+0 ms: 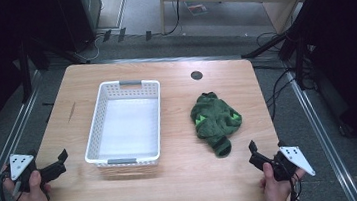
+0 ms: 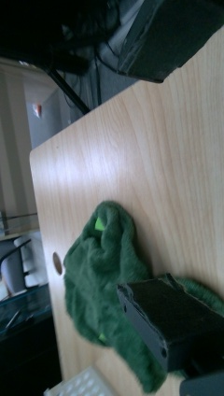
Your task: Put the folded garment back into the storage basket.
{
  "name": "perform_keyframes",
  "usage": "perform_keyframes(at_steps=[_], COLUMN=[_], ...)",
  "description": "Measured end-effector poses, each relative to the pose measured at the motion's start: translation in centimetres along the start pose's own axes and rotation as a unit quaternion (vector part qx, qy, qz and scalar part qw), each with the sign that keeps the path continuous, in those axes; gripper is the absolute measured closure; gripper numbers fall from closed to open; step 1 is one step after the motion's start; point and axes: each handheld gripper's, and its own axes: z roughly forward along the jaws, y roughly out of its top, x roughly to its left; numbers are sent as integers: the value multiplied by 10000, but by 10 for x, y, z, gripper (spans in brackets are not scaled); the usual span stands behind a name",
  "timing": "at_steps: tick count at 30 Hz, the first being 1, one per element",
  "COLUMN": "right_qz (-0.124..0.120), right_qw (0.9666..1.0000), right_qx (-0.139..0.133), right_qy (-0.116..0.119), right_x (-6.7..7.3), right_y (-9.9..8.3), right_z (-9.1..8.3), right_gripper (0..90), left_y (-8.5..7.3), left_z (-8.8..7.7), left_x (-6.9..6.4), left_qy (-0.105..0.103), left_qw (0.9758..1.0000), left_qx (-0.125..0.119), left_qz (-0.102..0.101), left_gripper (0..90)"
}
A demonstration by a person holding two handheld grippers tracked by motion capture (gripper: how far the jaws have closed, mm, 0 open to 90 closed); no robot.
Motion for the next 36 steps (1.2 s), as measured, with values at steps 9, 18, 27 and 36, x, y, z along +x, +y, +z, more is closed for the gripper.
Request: perform_keyframes(at_steps=[9, 18, 27, 36], right_qz=[224, -336, -657, -785], right_qw=[9984, 9940, 9771, 9558], right_qx=[201, 943, 2021, 2827], right_qy=[-475, -433, -63, -200], right_x=[13, 39, 63, 83], right_y=[17, 31, 43, 72], right_z=[3, 17, 45, 69], right_gripper=[103, 28, 0, 0], left_y=[0, 1, 3, 6], left_z=[0, 4, 7, 17], left_x=[-5, -5, 0, -3], left_qy=[334, 163, 108, 217], left_qw=[9994, 9996, 9989, 9963], left_qx=[-9, 193, 461, 819], left_qz=[68, 98, -58, 128], left_gripper=[2, 2, 2, 2])
